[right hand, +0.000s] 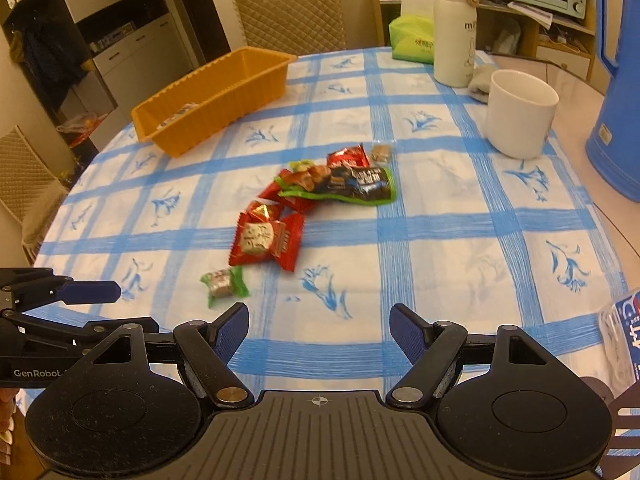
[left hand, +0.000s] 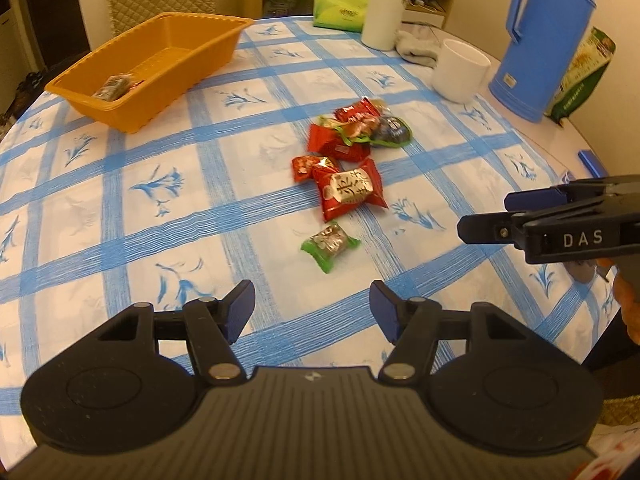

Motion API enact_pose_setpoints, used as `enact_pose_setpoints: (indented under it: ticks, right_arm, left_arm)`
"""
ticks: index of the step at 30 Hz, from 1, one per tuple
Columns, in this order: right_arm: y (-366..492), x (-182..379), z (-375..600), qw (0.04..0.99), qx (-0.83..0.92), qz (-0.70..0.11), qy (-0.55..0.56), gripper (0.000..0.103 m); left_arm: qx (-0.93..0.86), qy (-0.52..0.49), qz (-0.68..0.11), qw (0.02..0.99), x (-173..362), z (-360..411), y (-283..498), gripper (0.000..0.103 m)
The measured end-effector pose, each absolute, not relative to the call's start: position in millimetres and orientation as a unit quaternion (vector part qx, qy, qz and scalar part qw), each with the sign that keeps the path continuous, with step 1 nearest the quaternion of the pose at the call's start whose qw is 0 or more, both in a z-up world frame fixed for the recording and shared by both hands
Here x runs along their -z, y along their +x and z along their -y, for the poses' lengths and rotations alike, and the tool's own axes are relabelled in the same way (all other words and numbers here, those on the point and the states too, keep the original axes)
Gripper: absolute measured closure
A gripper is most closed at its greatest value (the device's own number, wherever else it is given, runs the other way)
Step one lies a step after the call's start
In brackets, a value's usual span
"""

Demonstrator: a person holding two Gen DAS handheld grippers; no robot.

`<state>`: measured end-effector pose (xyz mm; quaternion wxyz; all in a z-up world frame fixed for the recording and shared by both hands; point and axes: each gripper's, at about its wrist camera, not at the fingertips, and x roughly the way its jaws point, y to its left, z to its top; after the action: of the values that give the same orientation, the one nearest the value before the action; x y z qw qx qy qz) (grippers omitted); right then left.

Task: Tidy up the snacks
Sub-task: 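Withdraw both tools from the tray back toward the snack pile, then grasp the green-wrapped candy with the left tool and lift it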

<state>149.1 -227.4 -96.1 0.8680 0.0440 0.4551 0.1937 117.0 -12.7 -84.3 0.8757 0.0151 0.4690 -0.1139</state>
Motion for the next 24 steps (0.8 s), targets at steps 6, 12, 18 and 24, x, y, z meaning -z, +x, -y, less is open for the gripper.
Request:
enact_pose_setpoints:
  ticks: [6, 12, 18, 24]
  right_arm:
    - [150.2, 104.8, 227.7, 0.866, -0.189, -0.462, 0.043, 0.026]
    - [152.8, 110.3, 231.4, 0.865, -0.178, -0.467, 0.047, 0.026]
    - [153.3, 111.6, 237.0, 0.865, -0.165, -0.47, 0.054, 0.026]
    - [152.8, 112.9, 241.3, 0.865, -0.152, -0.474, 0.06, 0.026]
  left_arm:
    - [0.128, 0.04, -0.465, 0.875, 94.5, 20.9, 125.1, 0.042]
    - [0.15, 0.073, -0.456, 0.874, 105.8, 30.3, 136.6, 0.043]
    - [0.164, 0.096, -0.457, 0.869, 116.9, 35.8, 149.9, 0.044]
    - [0.177, 0.106, -0.457, 0.865, 123.4, 37.9, 164.6, 0.052]
